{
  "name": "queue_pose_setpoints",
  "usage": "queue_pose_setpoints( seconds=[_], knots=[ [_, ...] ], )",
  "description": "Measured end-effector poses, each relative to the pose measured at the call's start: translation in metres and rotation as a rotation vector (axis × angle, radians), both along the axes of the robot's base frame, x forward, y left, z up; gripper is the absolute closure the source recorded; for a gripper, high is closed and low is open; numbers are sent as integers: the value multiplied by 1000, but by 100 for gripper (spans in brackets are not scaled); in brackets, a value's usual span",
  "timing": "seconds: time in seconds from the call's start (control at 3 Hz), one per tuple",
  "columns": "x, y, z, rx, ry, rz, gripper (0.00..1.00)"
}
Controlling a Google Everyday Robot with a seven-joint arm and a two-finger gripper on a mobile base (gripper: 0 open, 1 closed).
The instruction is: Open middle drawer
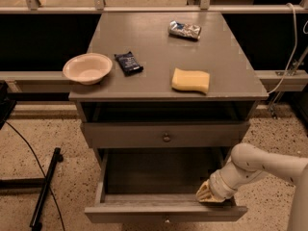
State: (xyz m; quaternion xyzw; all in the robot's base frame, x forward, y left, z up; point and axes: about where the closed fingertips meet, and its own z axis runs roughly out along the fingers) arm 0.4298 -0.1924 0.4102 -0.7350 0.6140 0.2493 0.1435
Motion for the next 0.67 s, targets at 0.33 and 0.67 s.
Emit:
queue_pose_setpoints(
  seconds=[0.33,0.67],
  knots=[
    [-1,0,0,1,5,1,100],
    [0,0,0,1,5,1,100]
  ],
)
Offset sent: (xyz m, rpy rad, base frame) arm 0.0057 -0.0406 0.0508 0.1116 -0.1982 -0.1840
